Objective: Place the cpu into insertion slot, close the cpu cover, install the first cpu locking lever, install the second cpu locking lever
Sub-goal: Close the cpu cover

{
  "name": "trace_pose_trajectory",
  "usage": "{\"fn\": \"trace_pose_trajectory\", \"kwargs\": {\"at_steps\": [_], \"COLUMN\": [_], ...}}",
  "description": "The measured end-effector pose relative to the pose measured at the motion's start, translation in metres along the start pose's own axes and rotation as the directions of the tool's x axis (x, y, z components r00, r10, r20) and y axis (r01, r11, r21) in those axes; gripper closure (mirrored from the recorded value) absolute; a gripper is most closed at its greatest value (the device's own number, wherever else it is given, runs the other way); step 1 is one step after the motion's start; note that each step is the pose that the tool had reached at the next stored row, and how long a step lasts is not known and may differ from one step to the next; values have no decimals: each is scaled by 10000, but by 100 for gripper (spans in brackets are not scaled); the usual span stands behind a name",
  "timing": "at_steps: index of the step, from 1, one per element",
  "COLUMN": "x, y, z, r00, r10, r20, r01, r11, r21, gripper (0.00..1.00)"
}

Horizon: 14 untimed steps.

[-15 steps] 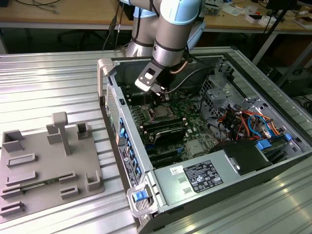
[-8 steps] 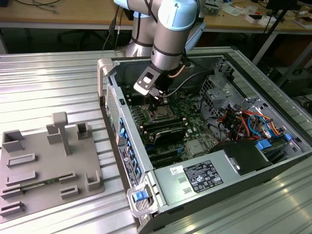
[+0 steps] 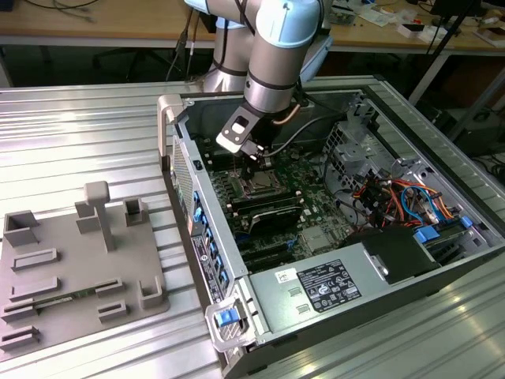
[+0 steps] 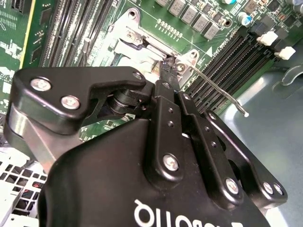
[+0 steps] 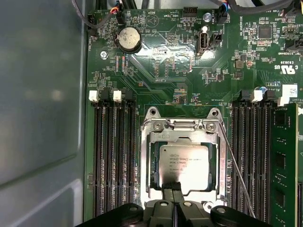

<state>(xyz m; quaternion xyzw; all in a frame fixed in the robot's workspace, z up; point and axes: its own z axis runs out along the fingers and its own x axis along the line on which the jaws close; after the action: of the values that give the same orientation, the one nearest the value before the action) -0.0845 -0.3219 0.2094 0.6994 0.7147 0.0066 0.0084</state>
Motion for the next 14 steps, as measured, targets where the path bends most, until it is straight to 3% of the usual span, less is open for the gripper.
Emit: {"fn": "trace_pose_trajectory", "kwargs": {"at_steps": [14], "x": [1], "y": [-12], "z": [34], "r00": [10000], "r10": [-11], "r20": [-9], "r01": [11], "r11": [10000], "r21": [0], "gripper": [89]}}
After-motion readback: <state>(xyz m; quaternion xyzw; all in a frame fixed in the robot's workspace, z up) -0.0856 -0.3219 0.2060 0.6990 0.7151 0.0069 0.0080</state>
